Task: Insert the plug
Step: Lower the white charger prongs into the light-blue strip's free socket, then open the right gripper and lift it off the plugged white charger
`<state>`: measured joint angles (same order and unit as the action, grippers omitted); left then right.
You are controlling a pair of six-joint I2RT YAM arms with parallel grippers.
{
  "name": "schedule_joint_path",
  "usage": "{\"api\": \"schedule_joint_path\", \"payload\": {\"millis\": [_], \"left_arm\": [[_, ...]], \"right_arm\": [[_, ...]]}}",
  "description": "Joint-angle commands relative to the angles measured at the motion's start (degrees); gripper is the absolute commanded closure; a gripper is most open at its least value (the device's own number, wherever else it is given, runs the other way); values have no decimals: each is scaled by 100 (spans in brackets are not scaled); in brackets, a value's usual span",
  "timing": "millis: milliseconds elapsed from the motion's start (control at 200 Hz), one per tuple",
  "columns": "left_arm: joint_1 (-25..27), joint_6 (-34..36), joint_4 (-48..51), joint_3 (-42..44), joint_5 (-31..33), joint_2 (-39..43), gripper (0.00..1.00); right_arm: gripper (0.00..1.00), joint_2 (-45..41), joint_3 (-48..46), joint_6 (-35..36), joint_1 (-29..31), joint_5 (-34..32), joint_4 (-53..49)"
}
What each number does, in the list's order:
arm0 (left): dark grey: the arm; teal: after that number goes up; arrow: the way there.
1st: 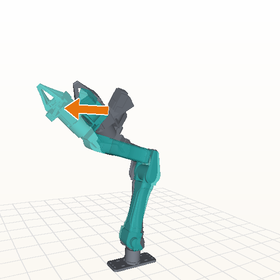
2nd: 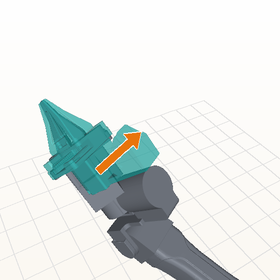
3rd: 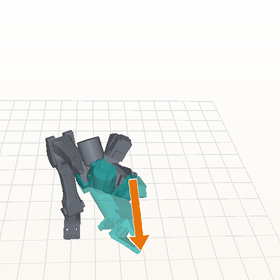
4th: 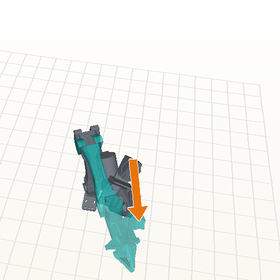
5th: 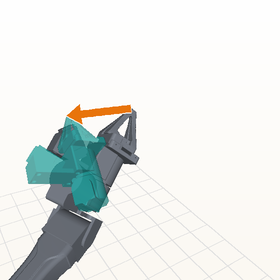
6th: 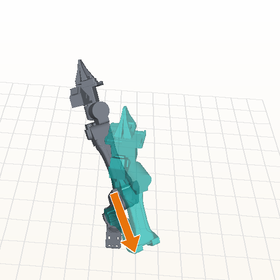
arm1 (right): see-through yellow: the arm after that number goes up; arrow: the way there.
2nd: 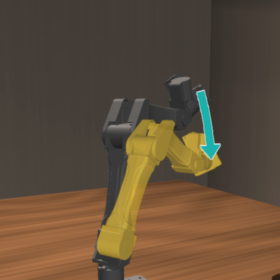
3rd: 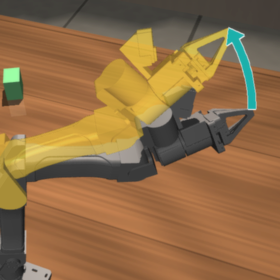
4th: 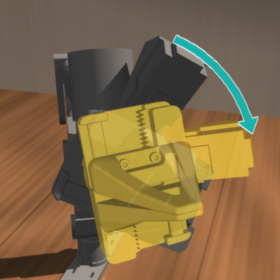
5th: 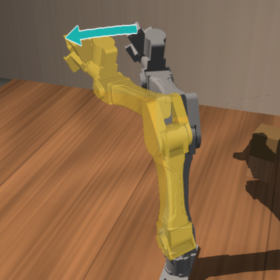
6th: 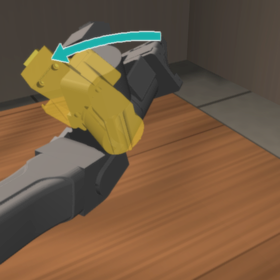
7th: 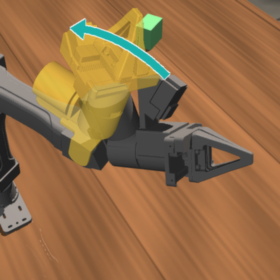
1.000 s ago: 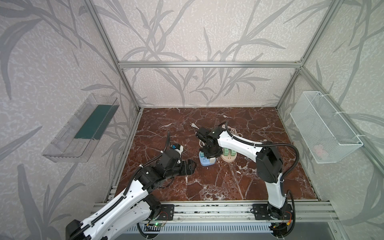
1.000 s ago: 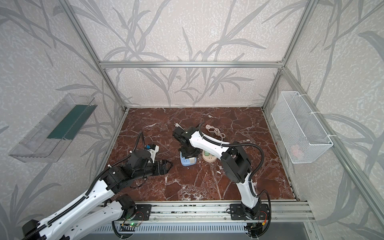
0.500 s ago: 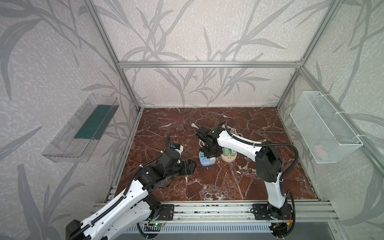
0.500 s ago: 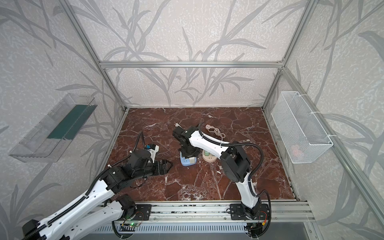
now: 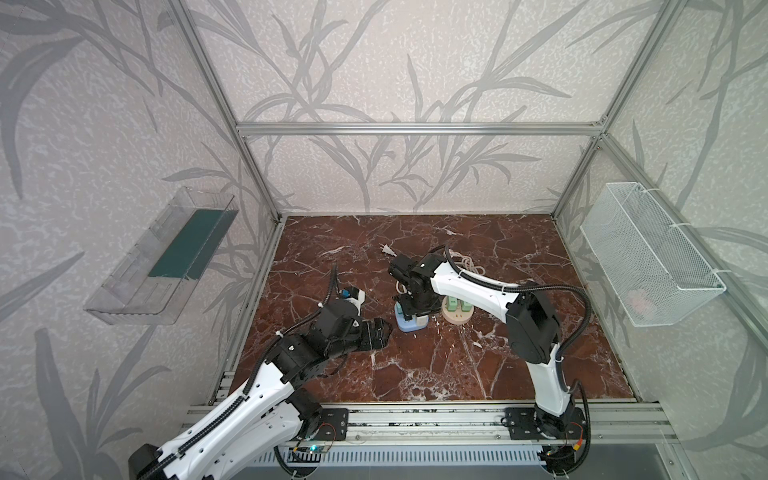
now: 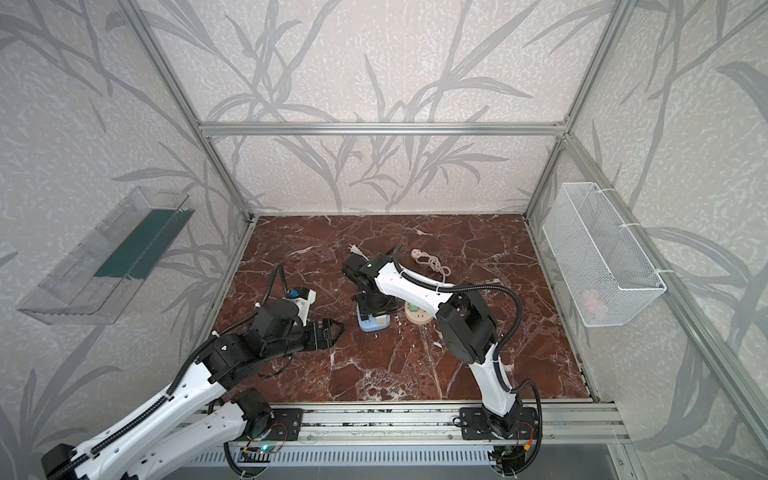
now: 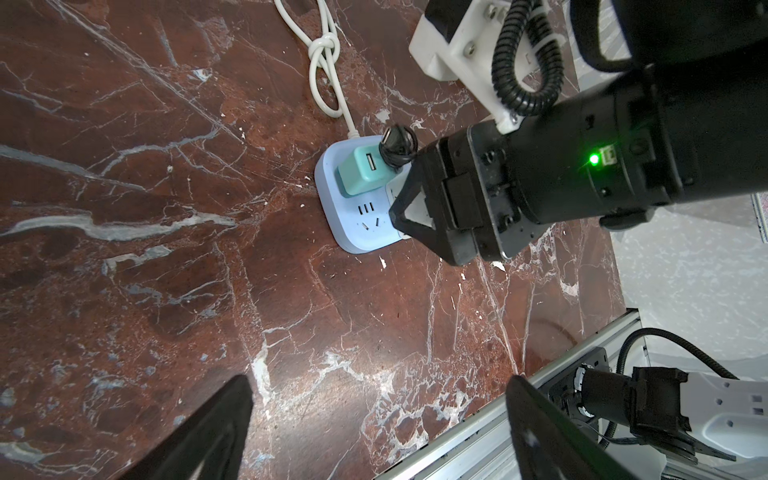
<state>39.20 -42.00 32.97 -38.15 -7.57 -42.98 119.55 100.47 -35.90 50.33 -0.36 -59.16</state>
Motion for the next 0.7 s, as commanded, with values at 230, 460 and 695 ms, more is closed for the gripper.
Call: {"api": "schedule_joint_path", "payload": {"millis": [230,460,695], "left_arm": [[-35,95,179,-128,216,38,8],[-35,161,192,-191,532,18,8],[-43,504,158,-523,1330,-225,7]], "right_arm": [[23,-459,83,195,40,-308,-209],[21,-1305,-518,376,-59,-475,-122],[17,-2971,-1682,661,-83,-1098,709]]}}
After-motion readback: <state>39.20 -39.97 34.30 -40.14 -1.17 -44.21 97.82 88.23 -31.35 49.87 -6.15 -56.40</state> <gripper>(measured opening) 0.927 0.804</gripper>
